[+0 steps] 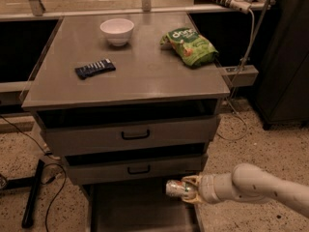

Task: Pick 7up can from bottom drawer and place on counter

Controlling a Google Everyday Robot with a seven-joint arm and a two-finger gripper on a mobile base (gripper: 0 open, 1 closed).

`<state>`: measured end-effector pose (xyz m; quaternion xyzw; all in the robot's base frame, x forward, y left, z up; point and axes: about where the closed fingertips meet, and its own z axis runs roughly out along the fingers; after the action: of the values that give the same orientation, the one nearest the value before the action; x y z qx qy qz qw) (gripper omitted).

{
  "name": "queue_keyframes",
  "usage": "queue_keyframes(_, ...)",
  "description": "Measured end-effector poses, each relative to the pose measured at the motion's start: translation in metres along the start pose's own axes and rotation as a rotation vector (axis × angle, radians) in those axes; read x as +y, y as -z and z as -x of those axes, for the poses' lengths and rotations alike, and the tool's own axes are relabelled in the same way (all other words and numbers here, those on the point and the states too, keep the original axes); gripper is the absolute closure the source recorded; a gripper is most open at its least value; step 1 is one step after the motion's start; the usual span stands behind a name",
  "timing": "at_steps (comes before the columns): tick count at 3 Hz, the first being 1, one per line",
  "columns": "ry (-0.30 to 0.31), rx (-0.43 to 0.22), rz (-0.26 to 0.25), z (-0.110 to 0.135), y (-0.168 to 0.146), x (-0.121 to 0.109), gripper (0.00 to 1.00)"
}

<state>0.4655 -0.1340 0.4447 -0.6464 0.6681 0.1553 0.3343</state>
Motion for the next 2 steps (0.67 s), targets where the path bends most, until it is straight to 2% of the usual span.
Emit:
queue_keyframes(1,0.036,0.023,-0.031,0.0103,0.0202,-0.0159,1.00)
queue_keyframes(2,0.055,0.023,-0.025,0.0154,0.0223,-0.0116,1.00)
